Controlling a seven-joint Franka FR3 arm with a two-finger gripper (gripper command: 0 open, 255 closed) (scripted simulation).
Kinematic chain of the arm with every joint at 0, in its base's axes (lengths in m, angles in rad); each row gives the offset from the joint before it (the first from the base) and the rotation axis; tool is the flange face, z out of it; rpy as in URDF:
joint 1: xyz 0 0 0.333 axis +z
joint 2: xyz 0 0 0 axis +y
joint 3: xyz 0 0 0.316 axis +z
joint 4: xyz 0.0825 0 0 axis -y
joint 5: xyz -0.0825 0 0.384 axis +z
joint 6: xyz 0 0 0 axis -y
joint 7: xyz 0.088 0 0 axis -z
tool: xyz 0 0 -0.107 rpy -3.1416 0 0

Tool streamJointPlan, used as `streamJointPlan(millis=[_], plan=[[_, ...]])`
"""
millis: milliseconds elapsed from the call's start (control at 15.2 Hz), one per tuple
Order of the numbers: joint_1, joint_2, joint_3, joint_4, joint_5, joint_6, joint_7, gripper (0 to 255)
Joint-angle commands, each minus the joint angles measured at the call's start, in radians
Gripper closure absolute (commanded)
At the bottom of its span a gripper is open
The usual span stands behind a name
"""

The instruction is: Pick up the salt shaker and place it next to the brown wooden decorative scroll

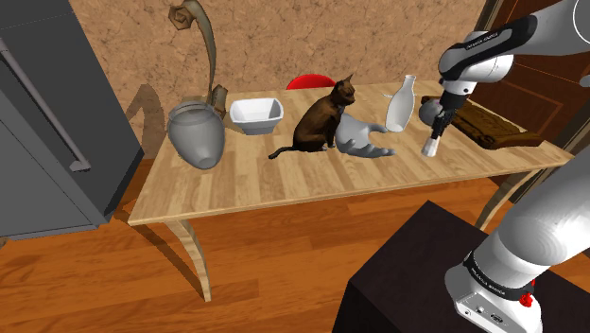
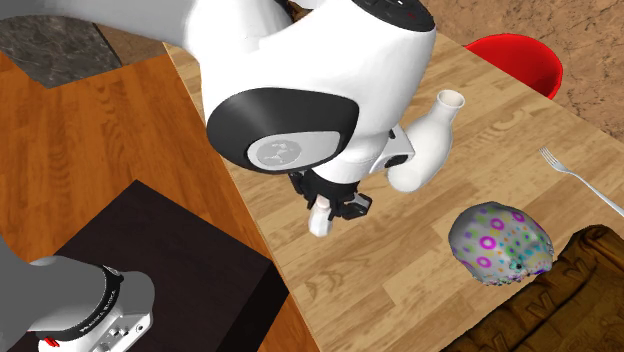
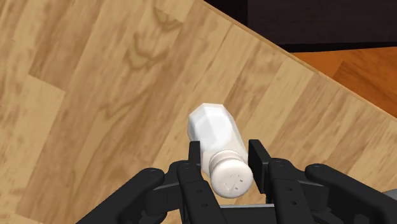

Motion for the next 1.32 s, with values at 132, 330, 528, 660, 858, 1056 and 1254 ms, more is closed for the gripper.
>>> streamJointPlan(millis=[132,330,528,660,858,1056,1254], plan=[[0.0,-0.027,0.008,0.033,-0.015,-0.055,0.017,255],[0.0,-0.045,0.013,0.058,-0.025,-0.096,0.026,255],[0.0,-0.062,0.018,0.085,-0.032,-0.137,0.035,255],[0.0,-0.071,0.022,0.104,-0.036,-0.165,0.039,255],[0.0,-0.083,0.027,0.135,-0.041,-0.205,0.046,255],[0.001,-0.093,0.031,0.167,-0.045,-0.246,0.051,255],[0.001,-0.101,0.036,0.201,-0.047,-0.286,0.055,255]])
